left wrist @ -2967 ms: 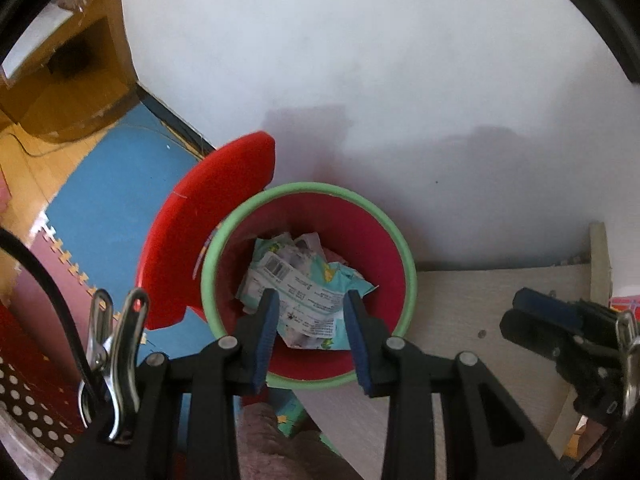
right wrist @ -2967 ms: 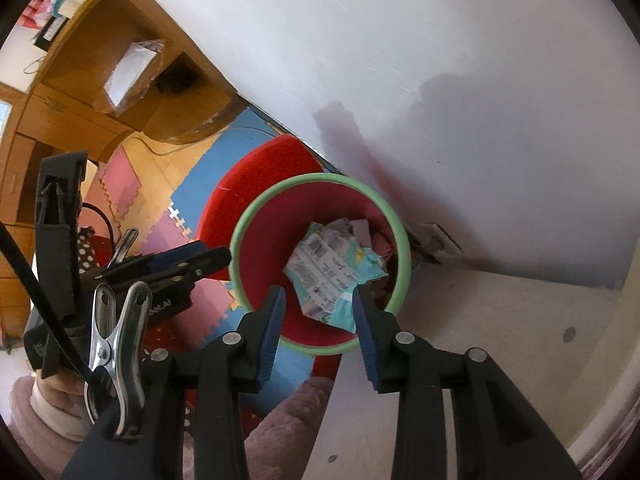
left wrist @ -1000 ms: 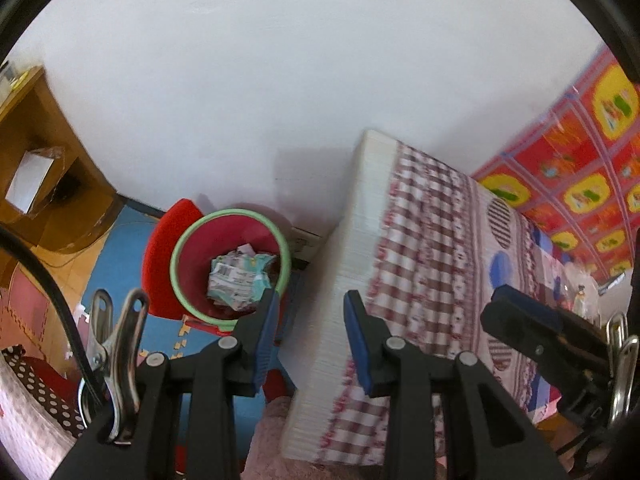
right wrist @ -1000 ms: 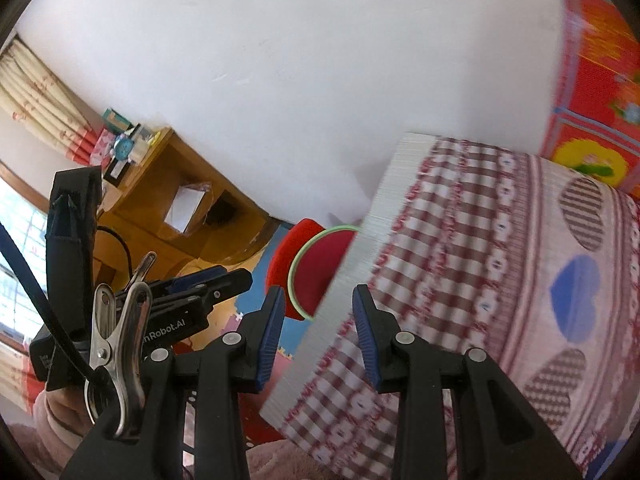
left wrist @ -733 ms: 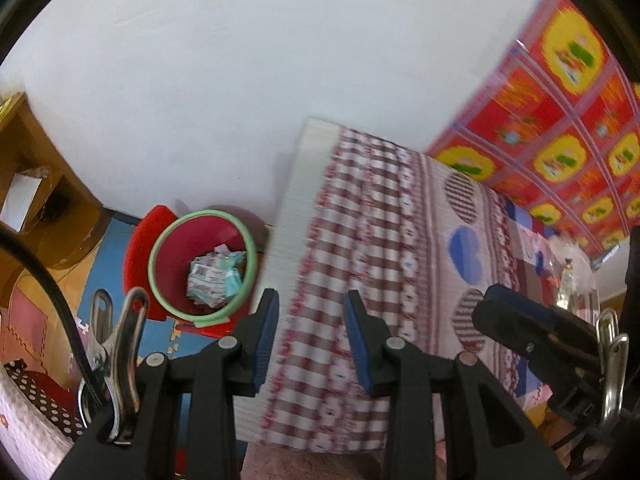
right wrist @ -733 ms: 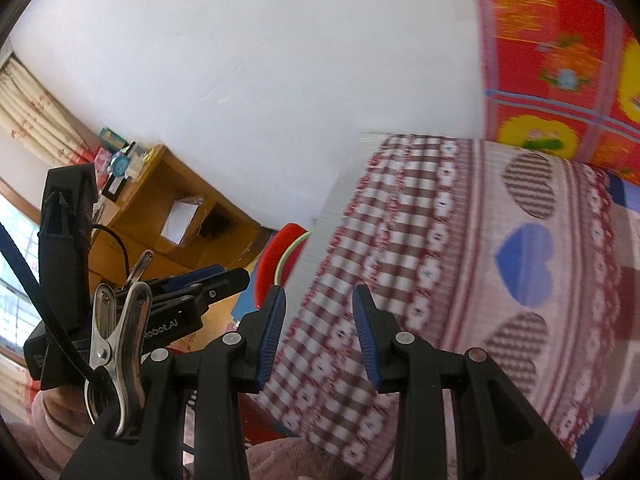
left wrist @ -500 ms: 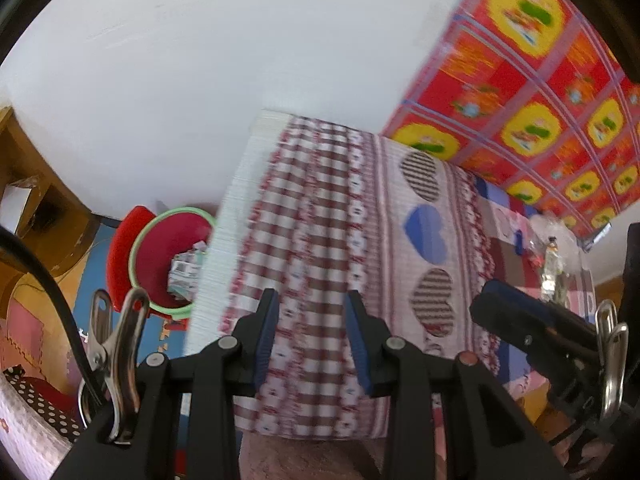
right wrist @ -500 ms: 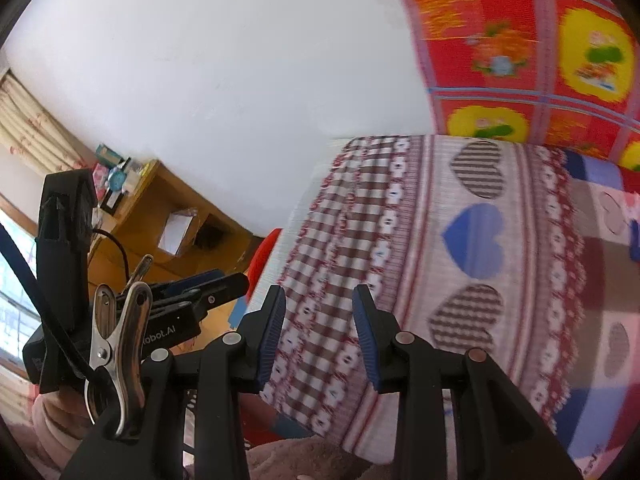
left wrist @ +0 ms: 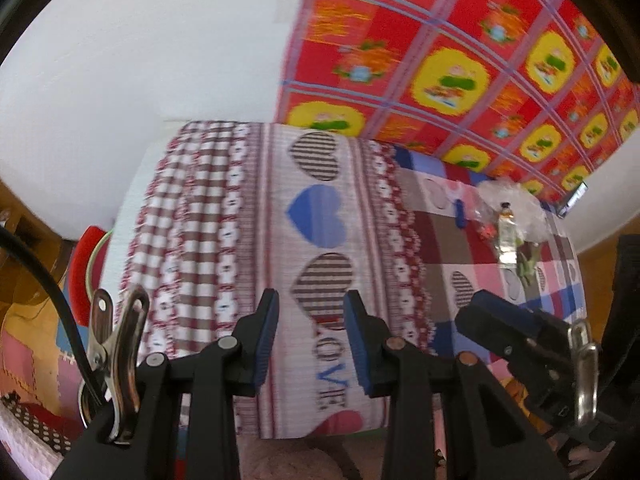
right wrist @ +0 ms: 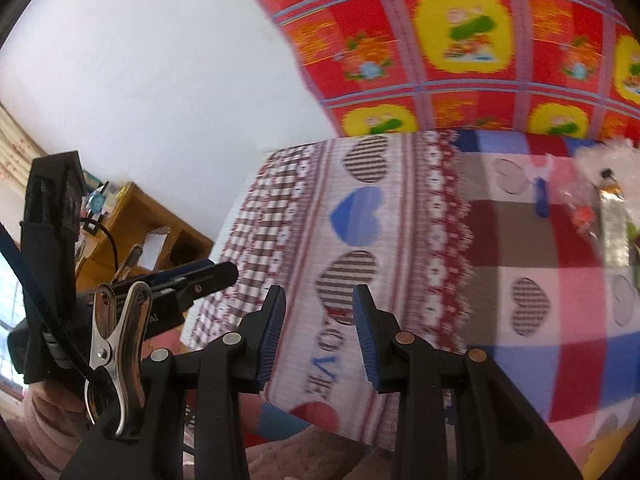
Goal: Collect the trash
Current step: 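Reach the left tool toward the clear red-label bottle while the right tool reaches the black-capped tube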
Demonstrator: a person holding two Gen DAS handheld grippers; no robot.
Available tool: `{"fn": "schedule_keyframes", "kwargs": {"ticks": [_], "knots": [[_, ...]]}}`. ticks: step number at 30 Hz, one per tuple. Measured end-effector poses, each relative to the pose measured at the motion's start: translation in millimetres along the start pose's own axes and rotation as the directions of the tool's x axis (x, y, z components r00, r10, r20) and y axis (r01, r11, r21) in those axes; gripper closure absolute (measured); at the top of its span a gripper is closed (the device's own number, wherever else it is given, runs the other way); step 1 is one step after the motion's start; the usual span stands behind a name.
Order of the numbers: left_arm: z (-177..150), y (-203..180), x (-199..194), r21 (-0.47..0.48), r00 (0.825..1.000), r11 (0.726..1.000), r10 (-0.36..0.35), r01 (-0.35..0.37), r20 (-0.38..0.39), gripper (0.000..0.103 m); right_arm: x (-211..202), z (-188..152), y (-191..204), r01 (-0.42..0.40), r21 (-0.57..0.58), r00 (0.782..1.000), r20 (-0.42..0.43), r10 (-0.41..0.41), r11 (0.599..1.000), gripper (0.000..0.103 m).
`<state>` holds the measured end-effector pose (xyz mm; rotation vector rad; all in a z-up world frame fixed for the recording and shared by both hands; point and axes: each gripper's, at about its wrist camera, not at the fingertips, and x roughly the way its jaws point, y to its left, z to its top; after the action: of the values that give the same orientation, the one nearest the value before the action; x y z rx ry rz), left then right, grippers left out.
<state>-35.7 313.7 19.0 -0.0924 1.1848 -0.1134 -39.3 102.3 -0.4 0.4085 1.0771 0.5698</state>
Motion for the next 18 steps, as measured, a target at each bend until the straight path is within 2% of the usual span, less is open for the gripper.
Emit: {"fn": "schedule_keyframes", "kwargs": {"ticks": [4, 12, 18], "knots": [[8, -27, 8, 0.066, 1.000, 0.998, -0.020, 0.020, -0.008, 0.069, -16, -1, -25, 0.022, 0.048, 0.999, 0.024, -0.023, 0.999, 0.067], [28, -72, 31, 0.182, 0.995, 0.978, -0.091, 0.098, -0.047, 0.069, -41, -2, -68, 0.107, 0.154, 0.991, 0.068, -0.119, 0.982, 0.067], [40, -102, 49, 0.250, 0.992, 0.961, -0.101, 0.116, -0.074, 0.069, -48, -16, -101, 0.141, 0.249, 0.979, 0.106, -0.172, 0.958, 0.067]]}}
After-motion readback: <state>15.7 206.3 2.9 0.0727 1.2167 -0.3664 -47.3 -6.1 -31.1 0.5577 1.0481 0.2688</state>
